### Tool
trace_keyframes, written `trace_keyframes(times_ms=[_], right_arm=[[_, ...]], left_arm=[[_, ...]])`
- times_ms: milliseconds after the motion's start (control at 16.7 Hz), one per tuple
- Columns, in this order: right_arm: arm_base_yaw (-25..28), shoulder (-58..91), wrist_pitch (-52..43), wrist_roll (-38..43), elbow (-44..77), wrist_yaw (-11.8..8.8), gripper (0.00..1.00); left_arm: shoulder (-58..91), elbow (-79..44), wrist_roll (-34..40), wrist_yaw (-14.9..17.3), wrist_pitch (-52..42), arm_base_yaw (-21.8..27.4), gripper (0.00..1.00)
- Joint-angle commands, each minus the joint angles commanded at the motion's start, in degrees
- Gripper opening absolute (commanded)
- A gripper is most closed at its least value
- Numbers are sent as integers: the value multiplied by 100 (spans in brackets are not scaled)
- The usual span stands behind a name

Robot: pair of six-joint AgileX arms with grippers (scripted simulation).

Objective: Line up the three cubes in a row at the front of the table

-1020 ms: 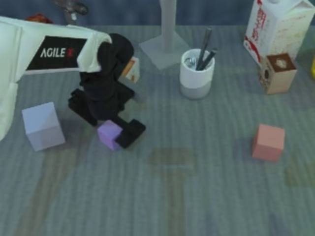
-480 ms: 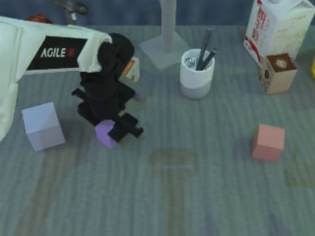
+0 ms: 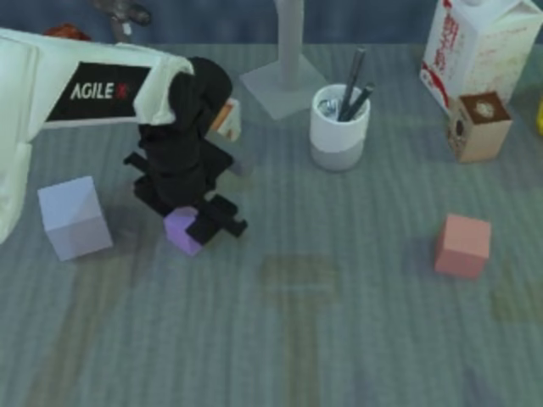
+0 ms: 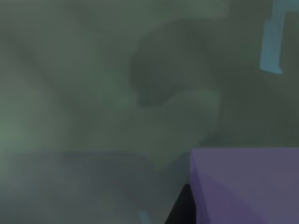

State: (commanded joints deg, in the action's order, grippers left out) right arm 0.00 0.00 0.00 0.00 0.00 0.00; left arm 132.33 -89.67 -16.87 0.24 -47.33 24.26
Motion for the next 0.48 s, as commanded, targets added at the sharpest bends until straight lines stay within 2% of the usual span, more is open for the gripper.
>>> trace_keyframes(times_ms=[240,480], right_arm=[[0,0,0,0,0,0,100],[0,0,0,0,0,0,100]], left_arm=[[-219,-136,14,46,-175,-1,0],[-521,-591,32,42,-1017,-74,0]])
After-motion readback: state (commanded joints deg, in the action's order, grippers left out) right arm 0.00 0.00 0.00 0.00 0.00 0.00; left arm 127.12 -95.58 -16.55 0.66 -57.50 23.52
